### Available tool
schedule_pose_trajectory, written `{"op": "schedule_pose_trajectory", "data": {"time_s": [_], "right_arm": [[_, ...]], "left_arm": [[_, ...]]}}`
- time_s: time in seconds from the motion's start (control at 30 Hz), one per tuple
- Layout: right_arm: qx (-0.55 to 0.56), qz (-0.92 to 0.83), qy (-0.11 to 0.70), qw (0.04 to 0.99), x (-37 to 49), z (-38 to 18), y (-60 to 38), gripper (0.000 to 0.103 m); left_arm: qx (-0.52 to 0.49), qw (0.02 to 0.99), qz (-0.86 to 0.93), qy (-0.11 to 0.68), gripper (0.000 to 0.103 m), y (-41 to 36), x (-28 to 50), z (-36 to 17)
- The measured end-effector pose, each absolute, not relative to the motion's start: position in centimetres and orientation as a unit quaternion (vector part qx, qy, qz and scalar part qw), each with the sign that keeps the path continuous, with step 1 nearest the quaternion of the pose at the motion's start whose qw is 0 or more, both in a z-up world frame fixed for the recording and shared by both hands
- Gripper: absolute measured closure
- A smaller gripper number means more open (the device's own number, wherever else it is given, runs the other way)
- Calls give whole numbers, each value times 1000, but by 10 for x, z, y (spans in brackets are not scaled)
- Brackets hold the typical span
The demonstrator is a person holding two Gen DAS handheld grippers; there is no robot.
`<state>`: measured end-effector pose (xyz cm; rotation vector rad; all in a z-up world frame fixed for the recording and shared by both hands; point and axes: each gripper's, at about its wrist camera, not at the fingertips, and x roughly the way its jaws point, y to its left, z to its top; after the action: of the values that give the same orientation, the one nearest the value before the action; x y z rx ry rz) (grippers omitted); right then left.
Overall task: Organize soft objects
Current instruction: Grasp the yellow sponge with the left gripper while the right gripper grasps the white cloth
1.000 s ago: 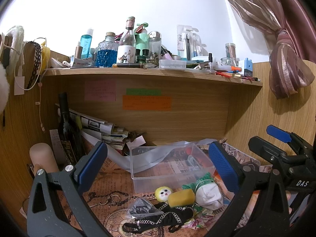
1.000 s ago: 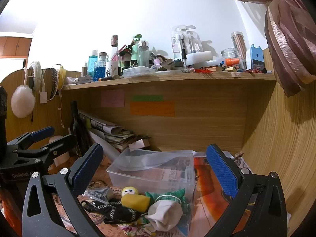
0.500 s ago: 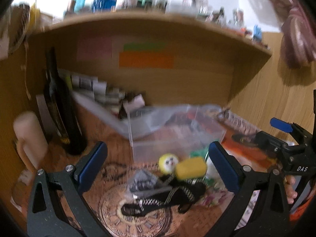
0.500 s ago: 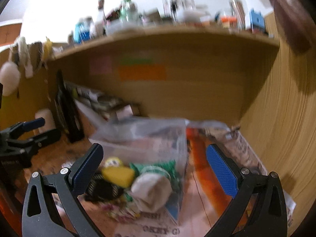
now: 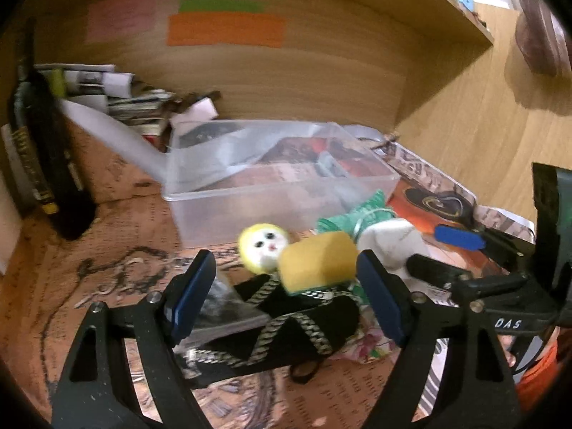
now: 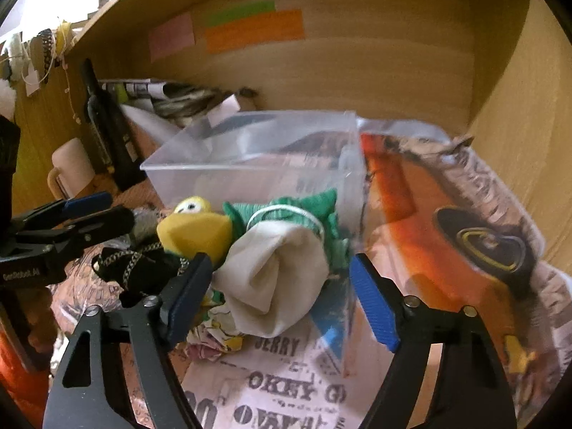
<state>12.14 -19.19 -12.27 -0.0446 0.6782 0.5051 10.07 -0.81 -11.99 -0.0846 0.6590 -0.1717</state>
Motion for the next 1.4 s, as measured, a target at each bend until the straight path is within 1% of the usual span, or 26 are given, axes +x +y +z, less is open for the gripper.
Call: {"op": "schedule_pose_trajectory", "data": {"time_s": [0.1,0.17,0.3,0.37,0.4,0.47,0.53,0.57,0.7,0.83,1.2,1.4], "right_arm": [[-22,262,337,904,124,-127,-187,34],[-30,269,347,898,127,-130,-181,46],[-38,277,361,890,130,-136,-177,60],[-35,280,362,888,130,-137,-178,80],[-30,282,363,888,130,-138,-179,83],[-26,280,361,889,130,-139,-180,88],[-25,278,357,892,129,-138,-181,90],[-23,277,352,894,127,-137,-182,91],[-19,272,330,904,121,-128,-185,92],[-14,269,297,916,115,-110,-194,92],[-11,265,215,940,116,-60,-201,92],[-12,270,182,945,126,-40,-198,91]], "left_arm": [[-41,933,-96,344,30,-15,112,-130],[-49,926,-106,358,30,-17,119,-137],[-52,916,-110,382,30,-23,131,-150],[-52,912,-109,392,30,-27,137,-158],[-53,910,-107,396,30,-28,139,-161],[-49,911,-104,396,30,-30,140,-164],[-45,914,-99,391,35,-31,139,-165],[-45,915,-101,389,46,-31,138,-165],[-52,916,-113,381,49,-29,131,-163],[-55,924,-117,360,50,-26,119,-151],[-54,961,-77,259,50,8,94,-84],[-53,967,-45,245,49,33,110,-61]]}}
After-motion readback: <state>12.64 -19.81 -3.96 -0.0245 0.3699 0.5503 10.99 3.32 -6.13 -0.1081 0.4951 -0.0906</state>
